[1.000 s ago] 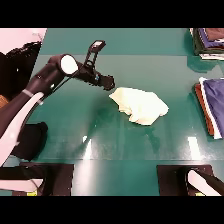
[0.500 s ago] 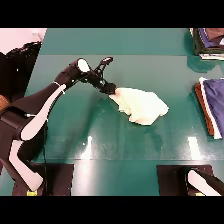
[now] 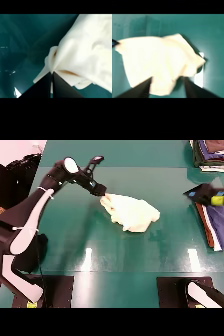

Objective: Fold the shirts.

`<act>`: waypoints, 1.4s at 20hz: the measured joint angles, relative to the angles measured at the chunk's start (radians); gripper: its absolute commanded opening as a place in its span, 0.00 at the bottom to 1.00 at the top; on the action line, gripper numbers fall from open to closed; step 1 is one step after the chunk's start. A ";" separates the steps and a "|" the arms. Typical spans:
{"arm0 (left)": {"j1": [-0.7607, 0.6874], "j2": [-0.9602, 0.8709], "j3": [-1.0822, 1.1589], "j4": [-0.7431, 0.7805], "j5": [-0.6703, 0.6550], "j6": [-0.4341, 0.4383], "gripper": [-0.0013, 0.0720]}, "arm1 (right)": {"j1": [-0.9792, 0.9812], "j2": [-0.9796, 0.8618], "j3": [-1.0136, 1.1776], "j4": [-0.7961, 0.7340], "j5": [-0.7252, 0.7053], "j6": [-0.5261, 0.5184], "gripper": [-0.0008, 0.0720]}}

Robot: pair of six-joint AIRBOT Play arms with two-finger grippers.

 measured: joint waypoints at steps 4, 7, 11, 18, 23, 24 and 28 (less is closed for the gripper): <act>0.028 0.043 0.008 0.026 -0.042 -0.007 0.05 | 0.057 -0.130 -0.147 0.041 -0.103 -0.018 0.74; 0.034 0.053 0.010 0.034 -0.064 -0.008 0.05 | 0.135 -0.283 -0.148 0.111 -0.164 -0.069 0.74; 0.036 0.058 0.011 0.040 -0.077 -0.009 0.05 | 0.233 -0.464 -0.052 0.168 -0.198 -0.103 0.62; 0.038 0.069 0.017 0.058 -0.090 -0.013 0.05 | 0.317 -0.595 0.113 0.183 -0.213 -0.117 0.03; 0.038 0.216 0.084 0.169 -0.056 -0.032 0.05 | 0.275 -0.455 0.272 0.153 -0.211 -0.121 0.03; 0.037 0.260 0.098 0.182 -0.044 -0.033 0.05 | 0.267 -0.412 0.319 0.135 -0.203 -0.121 0.03; 0.037 0.477 0.131 0.199 0.004 -0.035 0.05 | 0.252 -0.227 0.512 0.067 -0.169 -0.121 0.03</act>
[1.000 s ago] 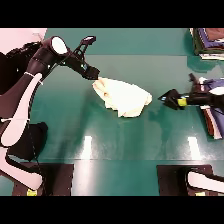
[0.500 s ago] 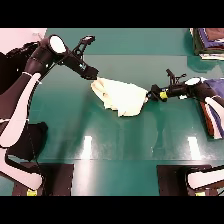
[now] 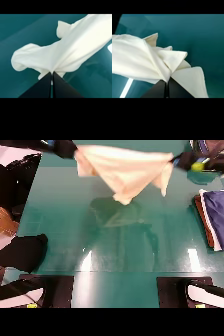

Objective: Fold the shirts.

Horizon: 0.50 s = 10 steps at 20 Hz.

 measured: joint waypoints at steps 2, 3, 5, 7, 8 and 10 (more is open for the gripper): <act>0.000 0.108 0.005 0.003 0.012 -0.001 0.05 | -0.002 0.087 0.085 -0.025 0.014 0.000 0.03; 0.000 0.162 0.007 0.002 0.017 -0.002 0.05 | -0.003 0.129 0.125 -0.039 0.016 0.000 0.03; 0.000 0.257 0.010 -0.011 0.021 -0.002 0.05 | -0.003 0.207 0.188 -0.075 0.028 0.000 0.03; 0.000 0.338 0.011 -0.023 0.022 -0.002 0.05 | -0.004 0.276 0.235 -0.113 0.031 0.000 0.03; 0.000 0.369 0.013 -0.028 0.023 -0.005 0.05 | -0.004 0.305 0.252 -0.131 0.034 0.001 0.03; 0.000 0.402 0.015 -0.033 0.010 -0.018 0.05 | -0.004 0.341 0.272 -0.156 0.038 0.013 0.03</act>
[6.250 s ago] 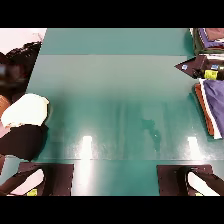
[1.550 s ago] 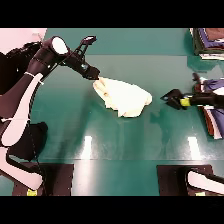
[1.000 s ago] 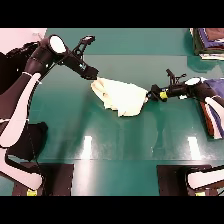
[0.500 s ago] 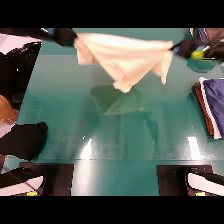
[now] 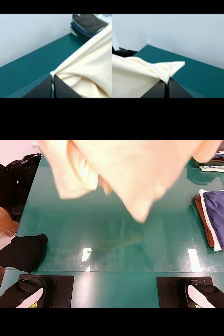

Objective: Fold the shirts.

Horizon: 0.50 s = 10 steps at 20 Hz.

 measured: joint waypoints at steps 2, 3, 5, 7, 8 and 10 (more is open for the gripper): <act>0.000 0.005 -0.011 -0.004 -0.038 -0.014 0.05 | 0.000 0.004 0.011 -0.019 0.029 0.028 0.03; 0.000 -0.005 -0.024 -0.003 -0.065 -0.019 0.05 | 0.000 -0.011 0.014 -0.024 0.057 0.049 0.03; 0.000 -0.045 -0.073 -0.002 -0.138 -0.027 0.05 | 0.000 -0.074 0.018 -0.034 0.151 0.093 0.03; 0.000 -0.096 -0.162 -0.002 -0.211 -0.031 0.05 | 0.009 -0.164 0.006 -0.050 0.265 0.120 0.03; 0.000 -0.124 -0.225 -0.002 -0.234 -0.033 0.05 | 0.021 -0.203 -0.014 -0.053 0.312 0.128 0.03; 0.001 -0.174 -0.375 0.002 -0.254 -0.033 0.05 | 0.057 -0.279 -0.090 -0.074 0.359 0.139 0.03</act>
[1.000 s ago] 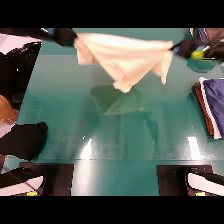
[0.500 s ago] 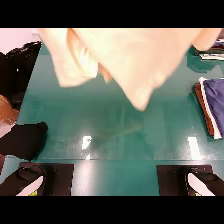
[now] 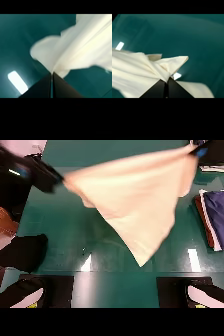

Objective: Fold the shirts.

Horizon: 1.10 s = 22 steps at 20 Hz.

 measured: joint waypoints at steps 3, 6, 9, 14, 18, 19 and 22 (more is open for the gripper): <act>0.000 -0.050 -0.252 -0.003 0.050 0.001 0.05 | 0.060 -0.074 -0.172 -0.057 0.004 0.007 0.03; 0.000 -0.072 -0.487 -0.007 0.104 0.014 0.05 | 0.116 -0.101 -0.350 -0.084 -0.049 0.010 0.03; 0.000 -0.080 -0.644 -0.022 0.124 0.023 0.05 | 0.163 -0.096 -0.481 -0.095 -0.086 0.011 0.03; 0.000 -0.085 -0.746 -0.134 0.200 0.031 0.64 | 0.235 -0.060 -0.604 -0.105 -0.141 0.011 0.03; 0.000 -0.085 -0.743 -0.208 0.236 0.032 0.75 | 0.264 -0.033 -0.644 -0.101 -0.162 0.012 0.03; 0.000 -0.085 -0.723 -0.210 0.225 0.032 0.75 | 0.268 -0.026 -0.649 -0.100 -0.163 0.012 0.03; 0.000 -0.085 -0.595 -0.160 0.165 0.032 0.75 | 0.272 -0.005 -0.655 -0.097 -0.169 0.012 0.03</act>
